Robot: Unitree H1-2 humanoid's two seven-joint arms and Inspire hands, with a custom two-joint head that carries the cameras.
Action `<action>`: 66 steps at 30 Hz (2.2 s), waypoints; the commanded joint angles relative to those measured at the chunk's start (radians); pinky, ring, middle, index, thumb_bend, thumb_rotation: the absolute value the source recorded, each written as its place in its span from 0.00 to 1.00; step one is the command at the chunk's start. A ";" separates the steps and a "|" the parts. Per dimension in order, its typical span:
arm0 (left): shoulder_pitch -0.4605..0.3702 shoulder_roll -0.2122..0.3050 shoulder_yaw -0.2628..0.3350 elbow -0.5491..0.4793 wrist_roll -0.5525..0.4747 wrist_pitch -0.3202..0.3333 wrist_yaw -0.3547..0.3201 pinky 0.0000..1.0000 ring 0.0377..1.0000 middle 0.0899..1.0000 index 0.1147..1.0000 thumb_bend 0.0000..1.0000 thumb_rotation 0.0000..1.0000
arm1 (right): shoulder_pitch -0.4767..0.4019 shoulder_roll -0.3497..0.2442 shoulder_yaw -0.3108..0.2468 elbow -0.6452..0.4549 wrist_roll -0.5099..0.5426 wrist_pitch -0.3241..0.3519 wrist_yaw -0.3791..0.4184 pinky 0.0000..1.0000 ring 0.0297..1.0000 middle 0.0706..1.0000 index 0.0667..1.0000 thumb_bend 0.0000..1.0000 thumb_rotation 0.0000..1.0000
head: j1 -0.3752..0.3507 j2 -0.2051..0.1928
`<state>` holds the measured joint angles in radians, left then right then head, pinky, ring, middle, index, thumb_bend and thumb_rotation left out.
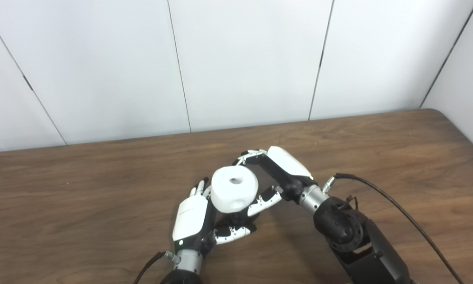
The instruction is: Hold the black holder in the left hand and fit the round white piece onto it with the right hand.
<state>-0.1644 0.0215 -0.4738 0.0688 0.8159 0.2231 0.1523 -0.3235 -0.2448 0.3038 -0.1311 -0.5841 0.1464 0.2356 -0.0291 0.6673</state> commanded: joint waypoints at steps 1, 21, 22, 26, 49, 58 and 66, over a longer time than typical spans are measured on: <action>0.044 0.014 -0.030 0.013 0.011 0.026 -0.070 1.00 1.00 0.88 0.41 0.52 0.05 | -0.010 -0.001 0.009 -0.013 -0.011 -0.029 -0.005 0.93 0.88 0.75 0.44 0.50 0.13 | -0.001 0.001; 0.039 0.029 -0.021 0.018 -0.001 0.023 -0.075 1.00 1.00 0.88 0.41 0.52 0.05 | 0.001 -0.045 0.013 -0.032 -0.023 -0.023 0.009 0.93 0.88 0.74 0.44 0.50 0.13 | -0.048 0.003; 0.038 0.029 -0.020 0.018 -0.002 0.023 -0.075 1.00 1.00 0.89 0.41 0.52 0.05 | -0.001 -0.049 0.012 -0.033 -0.023 -0.023 0.010 0.93 0.87 0.74 0.44 0.50 0.13 | -0.052 0.002; 0.036 0.027 -0.018 0.022 -0.004 0.023 -0.071 1.00 1.00 0.89 0.41 0.52 0.05 | -0.008 -0.075 0.009 -0.047 -0.021 -0.018 0.029 0.93 0.87 0.74 0.44 0.50 0.13 | -0.059 0.000; 0.020 -0.004 -0.019 0.061 -0.003 0.024 -0.052 1.00 1.00 0.89 0.41 0.52 0.05 | -0.030 -0.136 -0.010 -0.111 -0.029 0.003 0.123 0.93 0.87 0.74 0.44 0.50 0.13 | -0.058 -0.014; 0.026 -0.009 -0.021 0.060 -0.004 0.021 -0.043 1.00 1.00 0.89 0.41 0.52 0.05 | -0.012 -0.117 -0.003 -0.108 -0.031 0.001 0.116 0.95 0.87 0.75 0.44 0.50 0.14 | -0.039 -0.013; 0.031 -0.016 -0.027 0.055 0.003 0.026 -0.041 1.00 1.00 0.88 0.41 0.52 0.05 | -0.003 -0.098 0.012 -0.100 -0.047 -0.007 0.108 0.96 0.87 0.74 0.44 0.50 0.13 | -0.017 -0.013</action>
<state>-0.1671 0.0144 -0.4750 0.0768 0.8142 0.2243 0.1549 -0.3141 -0.3462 0.3132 -0.2121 -0.6135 0.1532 0.3539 -0.0476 0.6535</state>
